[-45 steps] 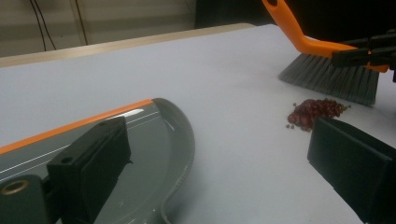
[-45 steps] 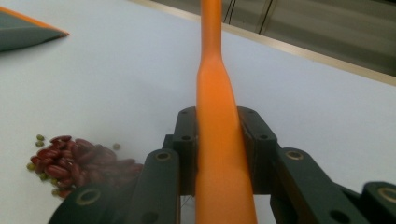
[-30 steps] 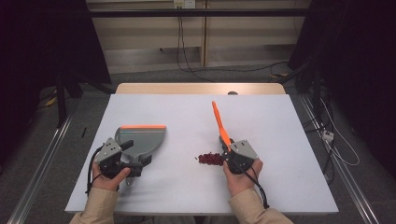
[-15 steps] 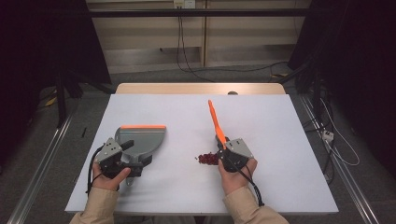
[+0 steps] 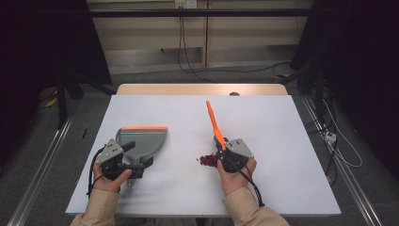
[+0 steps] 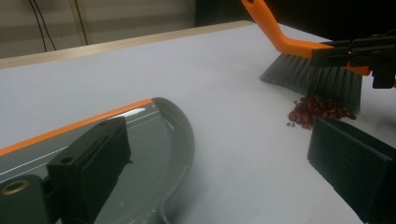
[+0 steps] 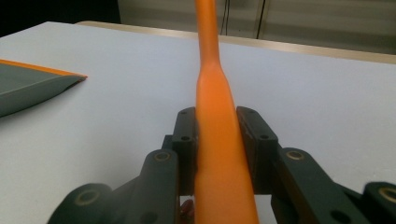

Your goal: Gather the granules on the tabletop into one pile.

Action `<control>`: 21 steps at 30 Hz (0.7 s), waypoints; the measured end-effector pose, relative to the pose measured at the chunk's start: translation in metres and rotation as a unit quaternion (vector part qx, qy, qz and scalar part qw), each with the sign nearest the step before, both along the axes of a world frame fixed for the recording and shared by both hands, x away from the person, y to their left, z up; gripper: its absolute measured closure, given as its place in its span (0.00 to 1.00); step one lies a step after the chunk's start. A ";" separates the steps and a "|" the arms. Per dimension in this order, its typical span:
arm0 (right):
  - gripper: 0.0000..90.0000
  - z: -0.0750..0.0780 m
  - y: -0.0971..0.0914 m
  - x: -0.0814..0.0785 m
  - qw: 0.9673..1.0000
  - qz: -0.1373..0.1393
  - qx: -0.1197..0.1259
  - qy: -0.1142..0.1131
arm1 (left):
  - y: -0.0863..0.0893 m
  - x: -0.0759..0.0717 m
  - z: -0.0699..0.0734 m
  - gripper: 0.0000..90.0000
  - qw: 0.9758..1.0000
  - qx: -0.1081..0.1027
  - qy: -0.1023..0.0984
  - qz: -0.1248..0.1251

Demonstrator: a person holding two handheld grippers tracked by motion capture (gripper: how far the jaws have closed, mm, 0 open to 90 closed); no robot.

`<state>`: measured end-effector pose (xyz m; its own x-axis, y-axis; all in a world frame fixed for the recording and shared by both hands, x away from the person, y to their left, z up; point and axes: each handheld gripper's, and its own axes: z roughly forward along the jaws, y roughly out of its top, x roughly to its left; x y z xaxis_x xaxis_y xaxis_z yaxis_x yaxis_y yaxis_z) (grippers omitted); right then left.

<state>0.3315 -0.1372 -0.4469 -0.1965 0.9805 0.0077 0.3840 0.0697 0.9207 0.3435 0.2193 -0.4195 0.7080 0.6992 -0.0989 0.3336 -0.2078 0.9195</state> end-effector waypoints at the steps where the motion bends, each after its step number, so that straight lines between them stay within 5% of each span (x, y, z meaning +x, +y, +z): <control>1: 0.79 0.000 0.000 0.000 1.000 0.000 0.000 0.000 | 0.000 0.000 0.000 0.06 1.000 0.000 0.000 0.000; 14: 0.79 0.016 -0.009 0.007 1.000 0.000 0.010 -0.010 | 0.001 0.000 -0.001 0.06 1.000 -0.001 0.000 0.001; 21: 0.79 0.029 0.013 0.007 0.998 0.031 0.044 -0.015 | 0.002 0.000 -0.001 0.06 1.000 -0.001 0.000 0.002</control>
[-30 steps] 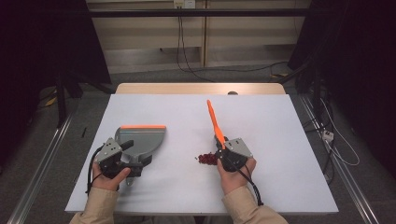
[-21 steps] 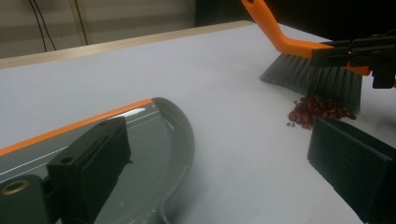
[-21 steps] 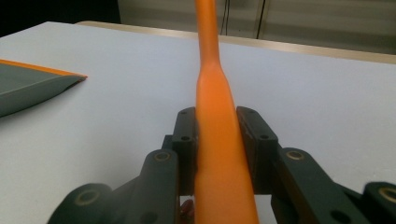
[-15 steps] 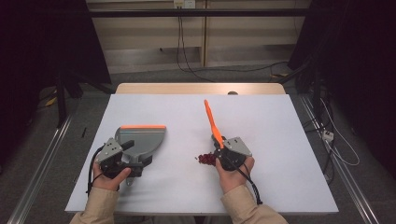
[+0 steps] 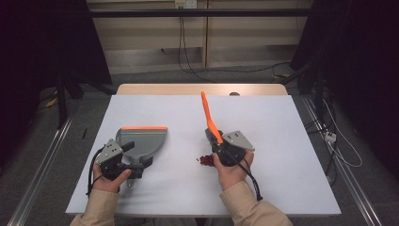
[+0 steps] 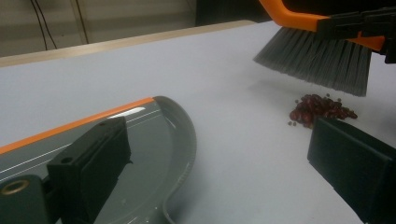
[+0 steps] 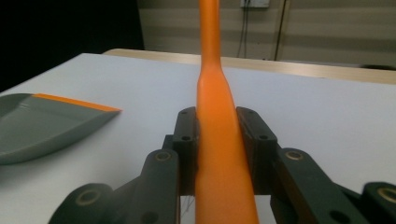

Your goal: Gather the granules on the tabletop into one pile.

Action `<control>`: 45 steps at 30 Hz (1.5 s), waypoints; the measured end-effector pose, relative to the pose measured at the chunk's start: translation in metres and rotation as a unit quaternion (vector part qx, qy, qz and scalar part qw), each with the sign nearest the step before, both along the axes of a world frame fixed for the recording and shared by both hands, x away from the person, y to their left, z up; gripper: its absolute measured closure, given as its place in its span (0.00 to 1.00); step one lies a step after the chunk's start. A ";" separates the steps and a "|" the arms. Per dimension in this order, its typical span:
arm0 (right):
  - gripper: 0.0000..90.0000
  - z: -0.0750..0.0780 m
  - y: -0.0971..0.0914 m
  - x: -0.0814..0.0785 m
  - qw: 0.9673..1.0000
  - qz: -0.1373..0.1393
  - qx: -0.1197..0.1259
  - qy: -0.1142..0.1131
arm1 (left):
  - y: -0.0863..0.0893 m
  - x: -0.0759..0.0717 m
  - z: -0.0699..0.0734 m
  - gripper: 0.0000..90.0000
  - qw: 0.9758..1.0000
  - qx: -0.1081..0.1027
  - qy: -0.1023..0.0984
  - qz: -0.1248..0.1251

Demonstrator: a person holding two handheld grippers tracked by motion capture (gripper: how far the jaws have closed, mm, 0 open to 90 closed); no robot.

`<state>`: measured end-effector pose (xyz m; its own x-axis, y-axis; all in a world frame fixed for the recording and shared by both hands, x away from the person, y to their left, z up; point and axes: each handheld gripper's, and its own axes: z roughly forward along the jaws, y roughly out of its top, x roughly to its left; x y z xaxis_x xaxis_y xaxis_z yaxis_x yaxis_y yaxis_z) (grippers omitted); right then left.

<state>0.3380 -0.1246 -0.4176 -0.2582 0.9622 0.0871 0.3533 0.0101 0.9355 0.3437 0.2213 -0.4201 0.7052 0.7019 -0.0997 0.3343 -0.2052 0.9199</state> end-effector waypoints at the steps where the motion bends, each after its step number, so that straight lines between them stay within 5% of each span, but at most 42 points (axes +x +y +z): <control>1: 0.79 0.000 0.006 0.000 1.000 0.007 0.005 0.000 | 0.000 0.000 0.000 0.06 1.000 -0.001 0.001 0.000; 12: 0.79 -0.011 0.065 -0.005 0.997 0.062 0.037 0.011 | 0.000 0.000 0.000 0.06 1.000 0.002 -0.001 0.000; 15: 0.79 -0.021 0.071 -0.003 0.996 0.067 0.039 0.036 | 0.001 0.000 0.000 0.06 1.000 0.001 0.001 0.002; 21: 0.79 -0.026 0.056 -0.002 0.997 0.051 0.029 0.049 | 0.001 0.000 0.000 0.06 1.000 0.000 -0.001 0.003; 35: 0.79 -0.027 0.029 -0.007 0.999 0.032 0.015 0.042 | 0.000 -0.001 -0.001 0.06 1.000 0.003 0.001 0.003; 45: 0.79 -0.019 0.024 -0.004 0.998 0.043 0.038 0.040 | -0.002 0.000 -0.001 0.06 1.000 0.008 -0.001 -0.001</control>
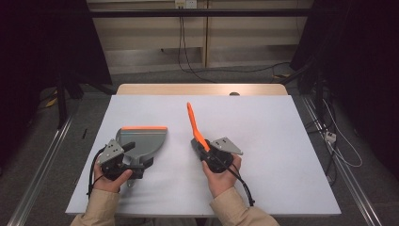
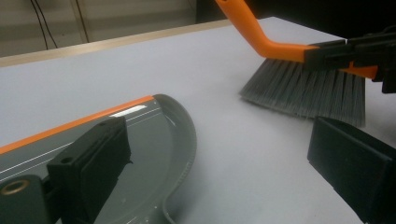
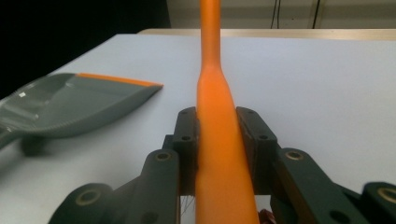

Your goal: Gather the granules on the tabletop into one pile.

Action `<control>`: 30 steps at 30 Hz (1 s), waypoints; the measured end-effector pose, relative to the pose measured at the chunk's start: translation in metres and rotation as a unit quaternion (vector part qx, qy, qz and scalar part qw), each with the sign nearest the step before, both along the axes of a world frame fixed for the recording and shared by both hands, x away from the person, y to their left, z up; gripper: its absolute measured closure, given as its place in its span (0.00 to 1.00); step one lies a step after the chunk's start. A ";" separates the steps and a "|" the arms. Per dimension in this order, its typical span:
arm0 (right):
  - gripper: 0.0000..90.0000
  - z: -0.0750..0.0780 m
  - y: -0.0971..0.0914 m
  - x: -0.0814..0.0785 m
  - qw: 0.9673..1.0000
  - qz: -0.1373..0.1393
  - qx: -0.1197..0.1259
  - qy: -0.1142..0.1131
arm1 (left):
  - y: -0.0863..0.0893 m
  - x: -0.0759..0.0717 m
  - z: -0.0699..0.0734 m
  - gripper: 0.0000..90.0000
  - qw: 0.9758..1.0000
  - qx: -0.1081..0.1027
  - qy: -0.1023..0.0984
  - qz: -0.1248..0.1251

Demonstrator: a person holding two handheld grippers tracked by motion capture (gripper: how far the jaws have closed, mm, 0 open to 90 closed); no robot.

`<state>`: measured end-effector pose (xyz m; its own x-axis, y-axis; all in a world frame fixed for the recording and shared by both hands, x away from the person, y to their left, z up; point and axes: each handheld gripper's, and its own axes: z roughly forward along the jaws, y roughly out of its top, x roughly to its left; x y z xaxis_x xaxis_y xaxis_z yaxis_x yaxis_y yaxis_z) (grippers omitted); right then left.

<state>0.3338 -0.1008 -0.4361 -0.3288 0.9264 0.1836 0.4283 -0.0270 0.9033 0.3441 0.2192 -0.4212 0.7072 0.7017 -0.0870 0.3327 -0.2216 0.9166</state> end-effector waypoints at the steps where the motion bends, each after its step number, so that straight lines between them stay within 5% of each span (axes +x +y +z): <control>1: 0.79 0.003 -0.001 0.000 1.000 -0.001 0.001 -0.003 | 0.000 0.000 0.000 0.06 1.000 -0.001 0.001 0.000; 10: 0.79 0.024 -0.031 0.008 1.000 -0.007 -0.008 -0.026 | 0.001 -0.001 0.000 0.06 1.000 -0.004 0.003 0.002; 20: 0.79 0.003 -0.079 0.013 0.996 -0.061 -0.071 -0.017 | 0.000 0.000 0.000 0.06 1.000 -0.002 0.003 0.002; 30: 0.79 -0.010 -0.062 0.003 0.995 -0.051 -0.082 -0.032 | -0.002 0.001 -0.001 0.06 1.000 0.003 0.005 0.000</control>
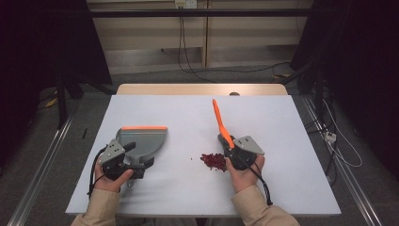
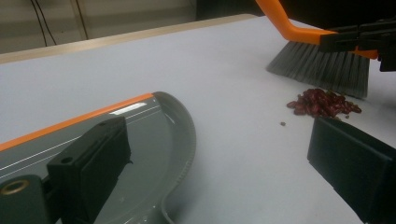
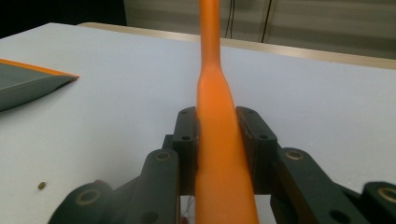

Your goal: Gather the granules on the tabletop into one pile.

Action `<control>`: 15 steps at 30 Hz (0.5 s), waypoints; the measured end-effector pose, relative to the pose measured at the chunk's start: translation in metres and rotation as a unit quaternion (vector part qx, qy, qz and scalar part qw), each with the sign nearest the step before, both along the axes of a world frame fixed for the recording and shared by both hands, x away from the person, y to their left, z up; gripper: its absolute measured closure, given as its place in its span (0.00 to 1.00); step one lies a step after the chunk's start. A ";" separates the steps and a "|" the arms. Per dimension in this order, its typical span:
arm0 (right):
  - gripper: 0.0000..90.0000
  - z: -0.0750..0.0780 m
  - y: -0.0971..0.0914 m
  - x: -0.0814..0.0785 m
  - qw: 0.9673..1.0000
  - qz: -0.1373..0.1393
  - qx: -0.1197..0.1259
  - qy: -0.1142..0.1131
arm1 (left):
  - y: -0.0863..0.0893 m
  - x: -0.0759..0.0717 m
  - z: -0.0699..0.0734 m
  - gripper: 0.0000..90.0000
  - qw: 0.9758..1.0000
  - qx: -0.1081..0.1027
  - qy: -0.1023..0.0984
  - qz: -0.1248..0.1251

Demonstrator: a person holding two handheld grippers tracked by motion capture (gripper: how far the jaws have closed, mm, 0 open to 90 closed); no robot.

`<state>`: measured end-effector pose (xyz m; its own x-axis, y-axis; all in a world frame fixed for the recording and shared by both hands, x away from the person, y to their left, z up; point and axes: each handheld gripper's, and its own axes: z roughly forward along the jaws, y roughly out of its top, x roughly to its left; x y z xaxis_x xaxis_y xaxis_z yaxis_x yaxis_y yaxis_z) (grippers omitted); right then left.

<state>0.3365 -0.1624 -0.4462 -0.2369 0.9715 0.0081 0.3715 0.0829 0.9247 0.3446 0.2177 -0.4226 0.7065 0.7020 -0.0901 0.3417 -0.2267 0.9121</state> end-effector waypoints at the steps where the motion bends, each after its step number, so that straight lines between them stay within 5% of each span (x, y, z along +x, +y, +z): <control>1: 0.79 0.000 0.003 0.000 1.000 0.004 0.000 -0.001 | 0.000 0.000 0.000 0.06 1.000 0.000 0.000 0.000; 6: 0.79 0.003 0.005 0.002 1.000 0.004 0.004 -0.005 | 0.002 -0.001 0.000 0.06 1.000 -0.002 0.000 0.003; 15: 0.79 0.016 -0.020 0.011 1.000 0.004 0.001 -0.003 | 0.003 0.000 0.000 0.06 1.000 -0.003 -0.002 0.003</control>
<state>0.3473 -0.1821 -0.4299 -0.2456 0.9693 0.0093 0.3658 0.0838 0.9269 0.3449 0.2206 -0.4221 0.7028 0.7055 -0.0919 0.3393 -0.2187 0.9149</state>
